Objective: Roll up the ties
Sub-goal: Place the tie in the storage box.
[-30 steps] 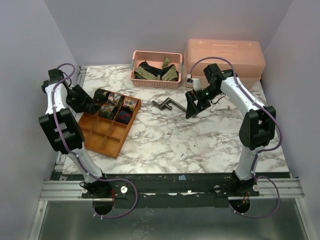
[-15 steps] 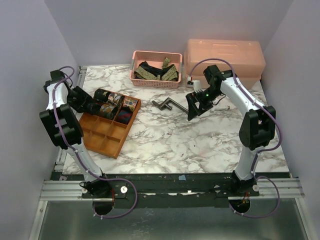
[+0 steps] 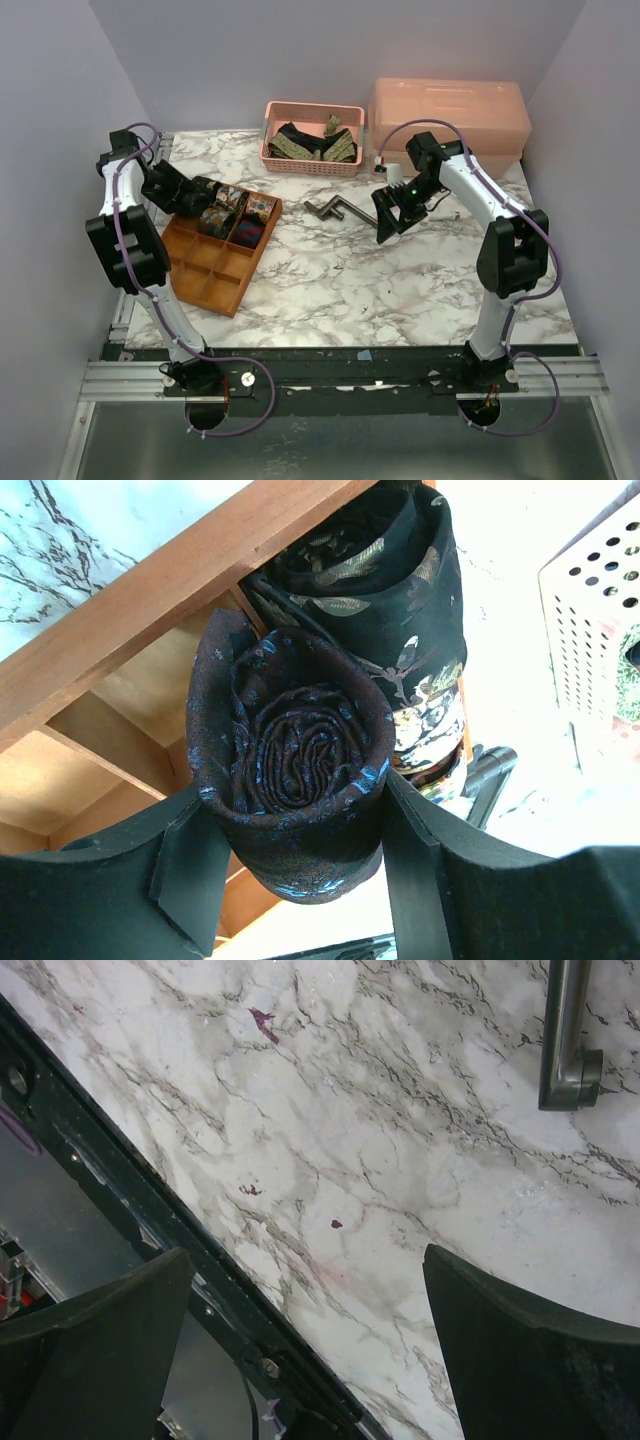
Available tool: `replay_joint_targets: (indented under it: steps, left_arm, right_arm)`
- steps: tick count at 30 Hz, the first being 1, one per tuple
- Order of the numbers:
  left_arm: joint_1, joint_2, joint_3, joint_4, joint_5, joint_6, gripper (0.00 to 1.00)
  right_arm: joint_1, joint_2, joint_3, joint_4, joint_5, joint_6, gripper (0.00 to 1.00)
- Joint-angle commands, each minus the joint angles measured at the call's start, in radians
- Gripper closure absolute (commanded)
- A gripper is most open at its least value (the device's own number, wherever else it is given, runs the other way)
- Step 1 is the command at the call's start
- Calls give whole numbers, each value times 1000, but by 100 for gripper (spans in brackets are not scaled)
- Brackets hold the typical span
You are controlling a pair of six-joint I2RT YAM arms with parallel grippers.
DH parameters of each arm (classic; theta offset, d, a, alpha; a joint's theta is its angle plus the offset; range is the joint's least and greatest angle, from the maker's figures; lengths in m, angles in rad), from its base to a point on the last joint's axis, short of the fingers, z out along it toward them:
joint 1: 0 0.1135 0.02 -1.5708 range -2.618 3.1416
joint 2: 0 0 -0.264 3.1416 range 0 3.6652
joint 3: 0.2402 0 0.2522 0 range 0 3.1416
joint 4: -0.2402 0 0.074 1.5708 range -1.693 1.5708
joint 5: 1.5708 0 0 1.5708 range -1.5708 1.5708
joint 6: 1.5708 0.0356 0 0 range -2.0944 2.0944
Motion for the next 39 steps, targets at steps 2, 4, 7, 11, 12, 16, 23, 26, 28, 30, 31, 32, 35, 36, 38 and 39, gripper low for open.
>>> replay_joint_targets:
  steps: [2, 4, 7, 11, 12, 16, 23, 26, 28, 30, 31, 32, 35, 36, 38, 39]
  left_arm:
    - [3, -5, -40, 14, -10, -18, 100]
    - [14, -7, -68, 20, -19, -19, 100]
    - [28, -19, -92, 15, -35, -9, 100]
    - [36, -35, -115, 11, -58, -8, 100]
    - [34, -33, -117, 14, -62, -12, 94]
    - [32, -14, -105, 16, -92, -22, 86]
    - [24, -2, -85, 10, -107, -29, 58]
    - [24, -4, -84, 7, -99, -28, 51]
    - [21, -6, -82, 6, -98, -29, 46]
    - [22, -6, -76, 3, -97, -29, 39]
    - [21, -7, -75, 2, -99, -29, 38]
    - [21, -7, -76, 2, -97, -29, 37]
    - [20, -11, -74, 1, -89, -31, 29]
    - [19, -12, -75, 0, -86, -32, 29]
    - [19, -20, -77, -1, -83, -32, 28]
    - [19, -24, -76, -4, -80, -31, 27]
  right_arm:
    - [-5, 28, 38, -23, 22, -16, 0]
    - [-5, 24, 35, -23, 23, -16, 0]
    - [-6, 12, 14, -21, 24, -16, 0]
    - [-5, 3, 1, -16, 24, -13, 0]
    - [-5, 5, 3, -15, 22, -13, 0]
    - [-5, 9, 12, -12, 31, -11, 0]
    - [-4, 15, 11, -12, 33, -10, 0]
    - [-4, 26, 23, -12, 38, -10, 0]
    - [-4, 29, 25, -12, 38, -11, 0]
    - [-4, 29, 23, -12, 38, -10, 0]
    - [-4, 28, 21, -12, 38, -10, 0]
    - [-4, 28, 22, -12, 38, -10, 0]
    - [-3, 28, 22, -11, 38, -8, 0]
    - [-4, 29, 22, -10, 38, -9, 0]
    - [-4, 30, 24, -10, 38, -8, 0]
    - [-4, 30, 25, -10, 38, -8, 0]
